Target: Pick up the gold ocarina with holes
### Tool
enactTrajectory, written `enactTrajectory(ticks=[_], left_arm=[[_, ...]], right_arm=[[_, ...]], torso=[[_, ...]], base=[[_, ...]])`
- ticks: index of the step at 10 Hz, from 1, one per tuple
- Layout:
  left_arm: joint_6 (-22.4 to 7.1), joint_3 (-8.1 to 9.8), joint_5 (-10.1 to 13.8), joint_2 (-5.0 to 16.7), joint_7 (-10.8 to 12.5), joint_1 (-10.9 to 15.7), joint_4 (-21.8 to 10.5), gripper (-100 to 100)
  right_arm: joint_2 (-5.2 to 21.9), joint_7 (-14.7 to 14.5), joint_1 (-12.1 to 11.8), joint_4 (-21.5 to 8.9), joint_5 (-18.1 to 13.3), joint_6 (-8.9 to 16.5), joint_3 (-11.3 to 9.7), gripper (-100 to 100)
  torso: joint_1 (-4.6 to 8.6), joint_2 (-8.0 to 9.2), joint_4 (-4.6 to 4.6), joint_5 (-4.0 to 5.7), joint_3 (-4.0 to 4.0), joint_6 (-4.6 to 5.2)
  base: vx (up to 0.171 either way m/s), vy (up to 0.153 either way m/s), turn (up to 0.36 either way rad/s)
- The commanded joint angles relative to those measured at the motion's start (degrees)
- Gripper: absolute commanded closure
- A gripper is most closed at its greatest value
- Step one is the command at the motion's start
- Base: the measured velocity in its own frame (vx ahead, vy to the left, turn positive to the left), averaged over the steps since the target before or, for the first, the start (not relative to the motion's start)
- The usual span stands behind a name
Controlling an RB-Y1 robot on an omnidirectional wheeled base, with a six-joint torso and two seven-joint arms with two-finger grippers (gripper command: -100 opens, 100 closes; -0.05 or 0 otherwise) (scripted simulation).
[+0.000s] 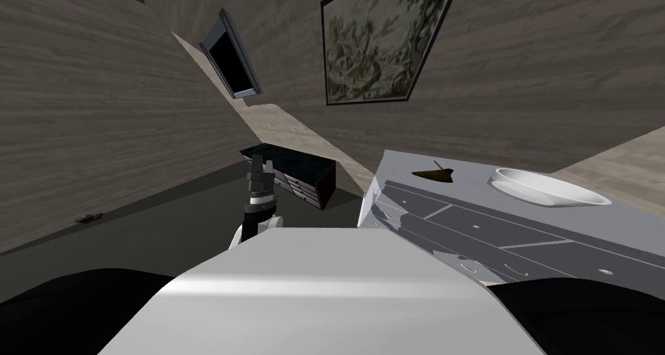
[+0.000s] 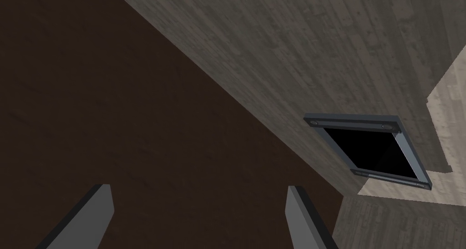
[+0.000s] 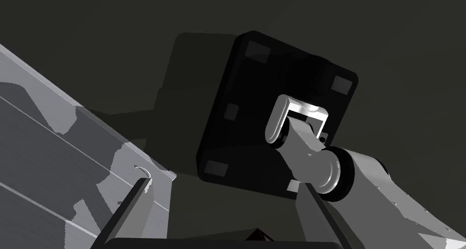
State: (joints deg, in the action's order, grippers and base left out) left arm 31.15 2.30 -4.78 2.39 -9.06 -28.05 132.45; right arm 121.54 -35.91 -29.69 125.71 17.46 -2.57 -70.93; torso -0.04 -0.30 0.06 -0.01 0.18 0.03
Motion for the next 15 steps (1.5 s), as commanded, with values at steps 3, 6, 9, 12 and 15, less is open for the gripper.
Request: enactTrajectory(ticks=[3, 6, 9, 12, 15], left_arm=[[0.0, 0.00, 0.0, 0.0, 0.0, 0.0, 0.0, 0], [0.0, 0.00, 0.0, 0.0, 0.0, 0.0, 0.0, 0], [0.0, 0.00, 0.0, 0.0, 0.0, 0.0, 0.0, 0], [0.0, 0.00, 0.0, 0.0, 0.0, 0.0, 0.0, 0], [0.0, 0.00, 0.0, 0.0, 0.0, 0.0, 0.0, 0]], right_arm=[[7.6, -5.1, 3.0, -1.1, 0.3, 0.2, -6.3, -100], [14.2, -7.2, 4.2, -1.4, 0.3, 0.1, -8.8, -100], [19.3, -9.3, 5.5, -1.6, 0.3, 0.0, -11.0, -100], [24.5, -11.3, 6.8, -1.6, 0.2, -0.3, -13.1, -100], [29.3, -13.1, 8.1, -1.6, 0.1, -0.6, -14.9, -100]], torso=[[0.00, -0.15, 0.04, 0.00, 0.09, -0.02], [0.07, -0.06, 0.02, 0.02, 0.04, 0.00], [0.00, -0.03, 0.01, 0.02, 0.02, 0.00], [0.03, -0.05, 0.02, 0.03, 0.04, 0.00], [0.03, -0.01, 0.00, 0.04, 0.01, 0.02]], base=[[0.119, 0.000, 0.124], [0.098, -0.031, 0.075], [0.099, -0.013, 0.064], [0.110, -0.029, 0.085], [0.100, -0.029, 0.076]])
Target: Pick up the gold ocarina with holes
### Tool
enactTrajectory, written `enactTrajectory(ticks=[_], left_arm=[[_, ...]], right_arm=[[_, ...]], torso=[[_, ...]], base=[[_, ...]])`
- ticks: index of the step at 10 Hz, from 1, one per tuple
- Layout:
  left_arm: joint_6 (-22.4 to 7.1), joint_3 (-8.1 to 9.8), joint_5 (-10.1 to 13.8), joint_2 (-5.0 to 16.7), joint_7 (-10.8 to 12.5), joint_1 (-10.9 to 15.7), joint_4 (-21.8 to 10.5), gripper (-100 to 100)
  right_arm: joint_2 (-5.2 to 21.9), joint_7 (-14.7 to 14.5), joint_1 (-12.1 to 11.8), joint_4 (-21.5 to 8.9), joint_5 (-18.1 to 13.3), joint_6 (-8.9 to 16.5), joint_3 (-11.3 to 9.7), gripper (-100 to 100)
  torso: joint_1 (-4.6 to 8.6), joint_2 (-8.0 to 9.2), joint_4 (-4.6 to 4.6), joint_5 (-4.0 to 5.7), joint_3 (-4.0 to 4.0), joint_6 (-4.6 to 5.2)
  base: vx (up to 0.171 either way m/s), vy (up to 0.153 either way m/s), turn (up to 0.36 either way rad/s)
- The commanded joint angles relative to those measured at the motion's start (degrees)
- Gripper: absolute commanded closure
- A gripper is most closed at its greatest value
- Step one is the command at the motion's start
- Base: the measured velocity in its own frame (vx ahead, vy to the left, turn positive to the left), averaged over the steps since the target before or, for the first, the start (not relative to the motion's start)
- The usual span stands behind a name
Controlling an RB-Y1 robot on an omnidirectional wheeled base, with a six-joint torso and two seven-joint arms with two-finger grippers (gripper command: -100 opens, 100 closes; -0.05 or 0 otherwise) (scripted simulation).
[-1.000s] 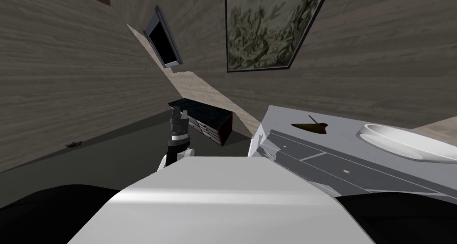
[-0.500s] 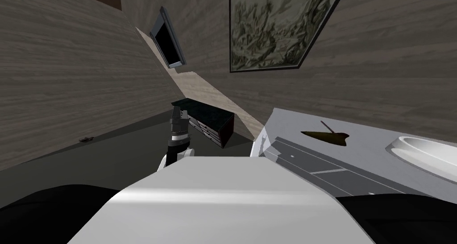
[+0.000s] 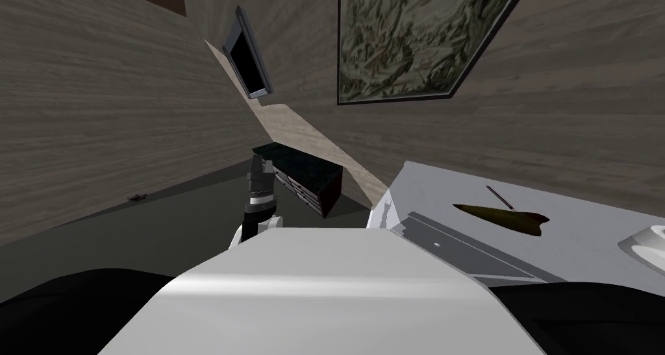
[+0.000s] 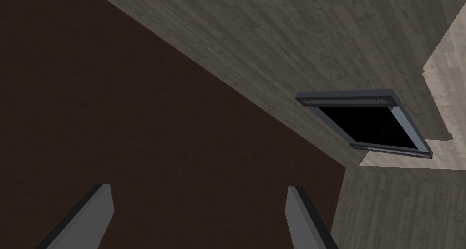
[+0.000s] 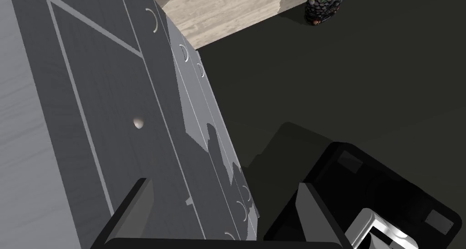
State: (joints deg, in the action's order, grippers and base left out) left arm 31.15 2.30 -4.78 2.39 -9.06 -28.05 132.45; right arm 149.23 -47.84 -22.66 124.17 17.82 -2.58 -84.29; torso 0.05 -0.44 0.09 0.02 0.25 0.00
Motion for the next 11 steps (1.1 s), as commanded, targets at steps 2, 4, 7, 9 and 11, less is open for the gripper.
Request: enactTrajectory(ticks=[2, 4, 7, 9, 11], left_arm=[[0.0, 0.00, 0.0, 0.0, 0.0, 0.0, 0.0, 0], [0.0, 0.01, 0.0, 0.0, 0.0, 0.0, 0.0, 0], [0.0, 0.01, 0.0, 0.0, 0.0, 0.0, 0.0, 0], [0.0, 0.01, 0.0, 0.0, 0.0, 0.0, 0.0, 0], [0.0, 0.01, 0.0, 0.0, 0.0, 0.0, 0.0, 0]], right_arm=[[5.1, -2.9, 2.5, 0.2, -0.4, -1.1, -3.0, -100], [8.7, -4.4, 3.8, 0.6, -0.6, -1.8, -4.3, -100], [13.7, -7.1, 6.5, 2.1, -1.2, -3.6, -5.9, -100], [15.2, -9.2, 8.8, 4.5, -1.8, -5.9, -6.7, -100], [14.5, -10.6, 10.5, 7.5, -2.3, -8.1, -7.0, -100]], torso=[[0.01, -0.08, 0.03, 0.00, 0.06, 0.02], [0.12, -0.13, 0.04, 0.04, 0.09, 0.03], [0.11, -0.12, 0.04, 0.03, 0.08, 0.02], [0.35, -0.37, 0.10, 0.12, 0.23, 0.01], [0.16, -0.01, 0.03, 0.12, 0.04, 0.05]], base=[[0.151, -0.061, 0.128], [0.150, -0.063, 0.115], [0.153, -0.088, 0.116], [0.193, -0.138, 0.177], [0.041, -0.038, 0.020]])
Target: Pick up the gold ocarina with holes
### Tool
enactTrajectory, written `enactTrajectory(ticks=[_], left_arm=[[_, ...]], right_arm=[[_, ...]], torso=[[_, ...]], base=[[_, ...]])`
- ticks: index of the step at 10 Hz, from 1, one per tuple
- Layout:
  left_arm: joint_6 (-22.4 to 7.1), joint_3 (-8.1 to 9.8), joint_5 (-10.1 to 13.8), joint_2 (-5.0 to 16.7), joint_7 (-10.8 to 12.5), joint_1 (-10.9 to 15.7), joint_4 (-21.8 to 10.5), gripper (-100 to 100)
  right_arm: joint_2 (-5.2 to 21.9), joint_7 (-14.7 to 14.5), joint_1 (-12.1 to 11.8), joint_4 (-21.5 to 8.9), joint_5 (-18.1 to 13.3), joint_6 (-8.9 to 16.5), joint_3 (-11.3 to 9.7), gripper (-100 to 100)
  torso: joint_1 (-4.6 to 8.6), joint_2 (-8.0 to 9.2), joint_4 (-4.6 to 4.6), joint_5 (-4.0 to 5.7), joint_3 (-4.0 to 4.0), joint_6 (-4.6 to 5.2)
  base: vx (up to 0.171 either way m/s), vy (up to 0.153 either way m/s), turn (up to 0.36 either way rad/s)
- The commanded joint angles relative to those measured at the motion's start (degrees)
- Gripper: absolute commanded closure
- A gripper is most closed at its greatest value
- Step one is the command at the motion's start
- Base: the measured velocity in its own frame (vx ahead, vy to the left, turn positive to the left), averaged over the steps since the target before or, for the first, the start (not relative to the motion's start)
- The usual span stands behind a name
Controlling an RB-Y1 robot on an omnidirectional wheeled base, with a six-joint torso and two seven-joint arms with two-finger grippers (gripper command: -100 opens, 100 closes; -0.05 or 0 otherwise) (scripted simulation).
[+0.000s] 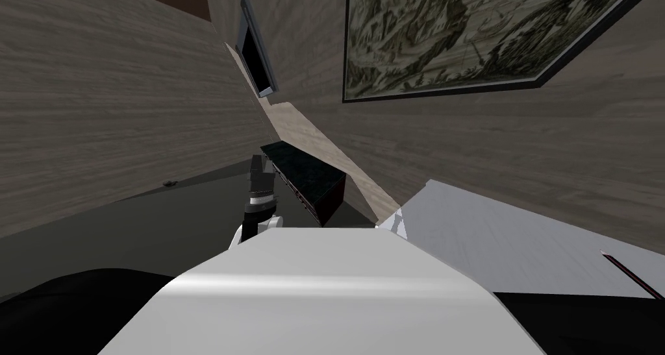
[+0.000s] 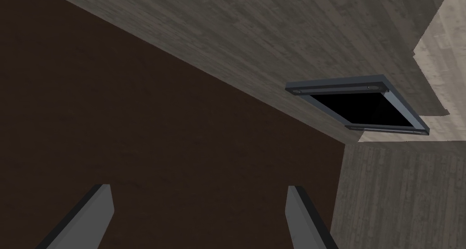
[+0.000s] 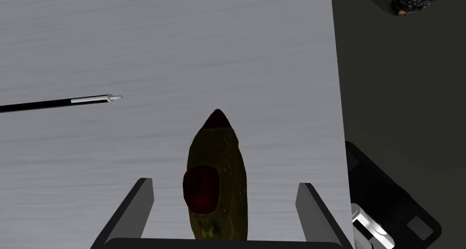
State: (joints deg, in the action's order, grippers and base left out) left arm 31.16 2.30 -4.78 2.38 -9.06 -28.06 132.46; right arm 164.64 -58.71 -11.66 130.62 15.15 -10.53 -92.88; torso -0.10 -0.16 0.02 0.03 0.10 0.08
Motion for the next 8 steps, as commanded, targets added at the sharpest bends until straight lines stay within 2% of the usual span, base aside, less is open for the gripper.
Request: enactTrajectory(ticks=[1, 2, 3, 4, 5, 6, 8], left_arm=[[0.0, 0.00, 0.0, 0.0, 0.0, 0.0, 0.0, 0], [0.0, 0.00, 0.0, 0.0, 0.0, 0.0, 0.0, 0], [0.0, 0.00, 0.0, 0.0, 0.0, 0.0, 0.0, 0], [0.0, 0.00, 0.0, 0.0, 0.0, 0.0, 0.0, 0], [0.0, 0.00, 0.0, 0.0, 0.0, 0.0, 0.0, 0], [0.0, 0.00, 0.0, 0.0, 0.0, 0.0, 0.0, 0], [0.0, 0.00, 0.0, 0.0, 0.0, 0.0, 0.0, 0]], right_arm=[[-0.9, 0.2, -0.5, 1.0, 0.4, -0.2, 1.6, -100], [-1.8, -0.4, 0.3, 2.7, 0.2, -1.4, 1.6, -100], [-1.8, -0.4, 0.3, 2.7, 0.2, -1.4, 1.6, -100], [-1.9, -0.5, 0.5, 3.1, 0.2, -0.2, 1.4, -100], [-1.9, -0.5, 0.5, 3.1, 0.2, -0.4, 1.5, 0], [-3.5, 0.1, 0.2, 1.9, 0.0, 0.0, 2.1, -100], [-5.9, 0.8, -0.1, 0.1, -0.3, 0.7, 3.0, -100]], torso=[[0.00, 0.00, 0.00, 0.00, 0.00, 0.00], [-0.04, 0.12, -0.03, 0.00, -0.07, -0.02], [-0.05, 0.16, -0.05, -0.01, -0.10, 0.00], [-0.06, 0.17, -0.05, -0.02, -0.11, -0.01], [-0.07, 0.18, -0.05, -0.02, -0.12, 0.00], [-0.07, 0.19, -0.05, -0.03, -0.12, 0.00], [-0.13, 0.20, -0.06, -0.03, -0.13, 0.00]], base=[[-0.004, 0.000, 0.013], [0.000, 0.000, 0.000], [0.000, 0.000, 0.000], [0.000, 0.000, 0.000], [0.000, 0.000, 0.000], [-0.002, 0.010, -0.011], [-0.006, 0.028, -0.017]])
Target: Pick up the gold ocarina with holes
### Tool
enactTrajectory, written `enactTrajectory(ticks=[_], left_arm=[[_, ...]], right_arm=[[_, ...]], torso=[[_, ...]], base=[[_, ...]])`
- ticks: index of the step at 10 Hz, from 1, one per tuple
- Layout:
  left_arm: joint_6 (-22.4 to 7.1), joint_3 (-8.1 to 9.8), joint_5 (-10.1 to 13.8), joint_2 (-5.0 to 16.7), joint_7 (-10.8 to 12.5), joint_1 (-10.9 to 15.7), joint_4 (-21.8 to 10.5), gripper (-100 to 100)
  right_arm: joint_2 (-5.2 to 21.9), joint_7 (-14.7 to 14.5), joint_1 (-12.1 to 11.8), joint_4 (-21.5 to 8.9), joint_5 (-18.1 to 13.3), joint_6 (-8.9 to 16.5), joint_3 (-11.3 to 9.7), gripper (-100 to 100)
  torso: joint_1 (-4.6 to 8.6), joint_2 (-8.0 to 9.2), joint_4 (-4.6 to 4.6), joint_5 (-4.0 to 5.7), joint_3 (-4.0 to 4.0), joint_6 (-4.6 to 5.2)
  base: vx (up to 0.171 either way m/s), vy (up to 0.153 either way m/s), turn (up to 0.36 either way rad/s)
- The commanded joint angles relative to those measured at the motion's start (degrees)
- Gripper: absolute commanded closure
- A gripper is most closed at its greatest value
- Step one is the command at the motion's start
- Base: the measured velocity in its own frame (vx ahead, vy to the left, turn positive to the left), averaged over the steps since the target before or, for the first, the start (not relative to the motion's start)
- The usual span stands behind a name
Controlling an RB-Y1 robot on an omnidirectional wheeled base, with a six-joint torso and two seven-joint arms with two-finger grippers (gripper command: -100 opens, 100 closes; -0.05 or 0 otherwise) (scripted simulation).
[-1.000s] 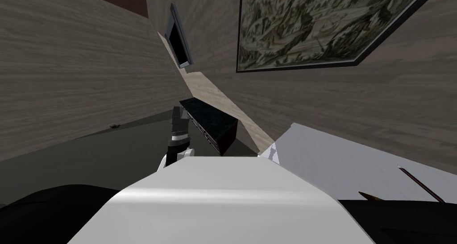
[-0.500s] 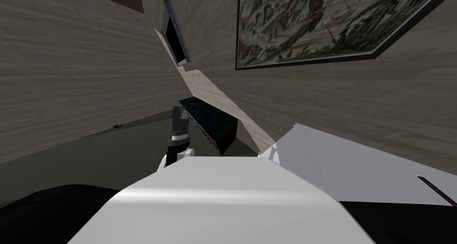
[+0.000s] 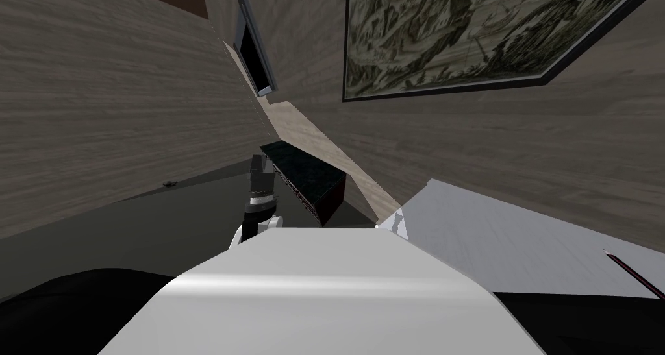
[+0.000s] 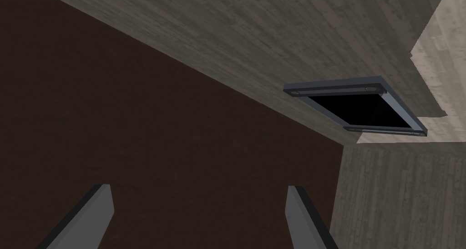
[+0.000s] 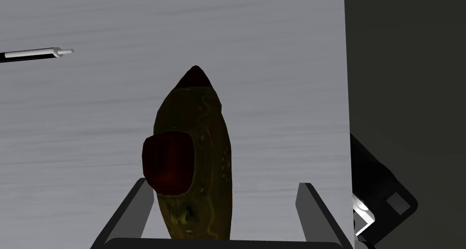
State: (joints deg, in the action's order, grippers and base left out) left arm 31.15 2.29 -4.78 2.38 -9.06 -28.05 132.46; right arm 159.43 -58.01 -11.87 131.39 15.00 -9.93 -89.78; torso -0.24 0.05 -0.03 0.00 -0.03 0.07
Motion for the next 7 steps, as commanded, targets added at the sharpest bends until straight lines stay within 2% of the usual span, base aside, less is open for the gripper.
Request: enactTrajectory(ticks=[1, 3, 4, 5, 7], left_arm=[[0.0, 0.00, 0.0, 0.0, 0.0, 0.0, 0.0, 0], [0.0, 0.00, 0.0, 0.0, 0.0, 0.0, 0.0, 0], [0.0, 0.00, 0.0, 0.0, 0.0, 0.0, 0.0, 0], [0.0, 0.00, 0.0, 0.0, 0.0, 0.0, 0.0, 0], [0.0, 0.00, 0.0, 0.0, 0.0, 0.0, 0.0, 0]], right_arm=[[-2.3, 0.7, -0.2, -1.9, -0.4, 0.5, 0.6, -100], [-4.6, 1.5, -0.5, -3.7, -0.6, 1.1, 1.5, -100], [-3.7, 1.1, -0.3, -2.9, -0.6, 0.9, 1.1, -100], [-3.9, 1.2, -0.3, -3.0, -0.6, 1.0, 1.1, 100], [-3.7, 1.1, -0.3, -3.2, -0.6, 1.1, 1.1, 100]], torso=[[0.00, 0.00, 0.00, 0.00, 0.00, 0.00], [0.03, 0.03, -0.01, 0.02, -0.02, 0.02], [0.04, 0.03, -0.01, 0.02, -0.02, 0.02], [0.05, 0.02, -0.01, 0.01, -0.02, 0.02], [0.04, 0.09, -0.04, 0.12, -0.07, 0.11]], base=[[-0.009, 0.027, -0.010], [-0.008, 0.021, -0.013], [-0.003, 0.011, -0.004], [0.001, -0.002, 0.016], [0.000, 0.000, 0.000]])
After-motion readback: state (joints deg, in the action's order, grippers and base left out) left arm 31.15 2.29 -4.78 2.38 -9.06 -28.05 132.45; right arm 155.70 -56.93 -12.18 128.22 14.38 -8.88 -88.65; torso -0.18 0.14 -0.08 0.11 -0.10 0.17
